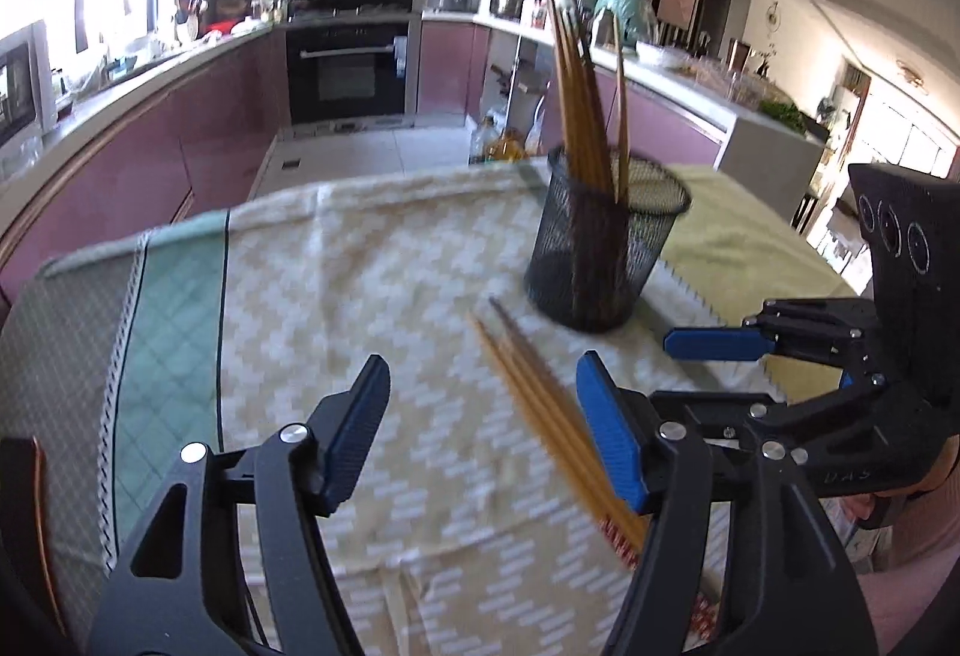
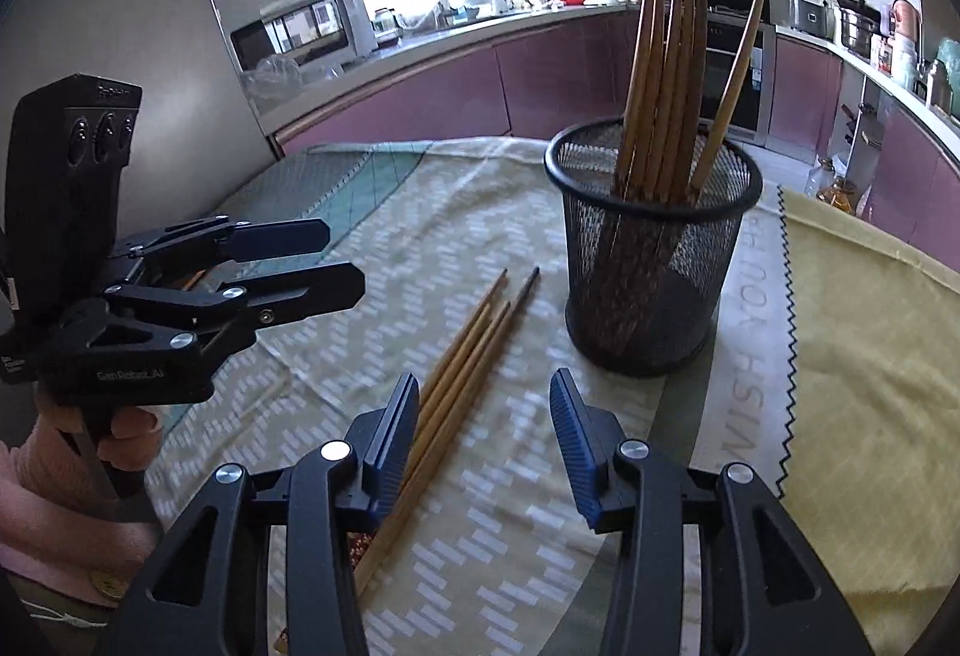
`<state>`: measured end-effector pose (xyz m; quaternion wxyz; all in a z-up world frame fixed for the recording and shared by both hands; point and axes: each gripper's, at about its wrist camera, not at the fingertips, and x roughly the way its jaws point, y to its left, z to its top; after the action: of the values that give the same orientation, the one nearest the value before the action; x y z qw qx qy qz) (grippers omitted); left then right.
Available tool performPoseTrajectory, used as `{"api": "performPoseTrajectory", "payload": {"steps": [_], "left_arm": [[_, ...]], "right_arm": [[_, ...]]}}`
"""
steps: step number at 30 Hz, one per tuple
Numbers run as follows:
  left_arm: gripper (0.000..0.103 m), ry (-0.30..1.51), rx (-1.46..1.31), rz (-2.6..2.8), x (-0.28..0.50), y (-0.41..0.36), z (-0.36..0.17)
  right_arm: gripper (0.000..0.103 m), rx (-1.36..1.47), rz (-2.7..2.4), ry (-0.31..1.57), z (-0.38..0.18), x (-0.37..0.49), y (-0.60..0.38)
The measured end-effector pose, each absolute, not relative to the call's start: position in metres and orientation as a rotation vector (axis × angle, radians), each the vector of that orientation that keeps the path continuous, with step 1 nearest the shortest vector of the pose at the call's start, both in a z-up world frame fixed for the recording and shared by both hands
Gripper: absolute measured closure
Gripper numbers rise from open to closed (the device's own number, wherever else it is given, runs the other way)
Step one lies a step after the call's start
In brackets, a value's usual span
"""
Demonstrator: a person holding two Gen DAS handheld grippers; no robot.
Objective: Organize utensils
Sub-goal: 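Move the open right gripper back over the remaining chopsticks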
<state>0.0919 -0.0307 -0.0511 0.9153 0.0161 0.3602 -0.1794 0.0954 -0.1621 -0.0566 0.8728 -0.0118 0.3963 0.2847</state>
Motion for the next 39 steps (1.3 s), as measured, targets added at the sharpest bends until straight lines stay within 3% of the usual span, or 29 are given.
{"api": "performPoseTrajectory", "payload": {"steps": [12,39], "left_arm": [[0.039,0.833,0.021,-0.362,0.083,-0.032,-0.082],[0.038,0.894,0.073,-0.400,0.086,-0.059,-0.095]], "right_arm": [[0.060,-0.070,0.579,0.900,-0.087,0.082,-0.144],[0.060,-0.076,0.551,0.909,-0.088,0.086,-0.149]]}}
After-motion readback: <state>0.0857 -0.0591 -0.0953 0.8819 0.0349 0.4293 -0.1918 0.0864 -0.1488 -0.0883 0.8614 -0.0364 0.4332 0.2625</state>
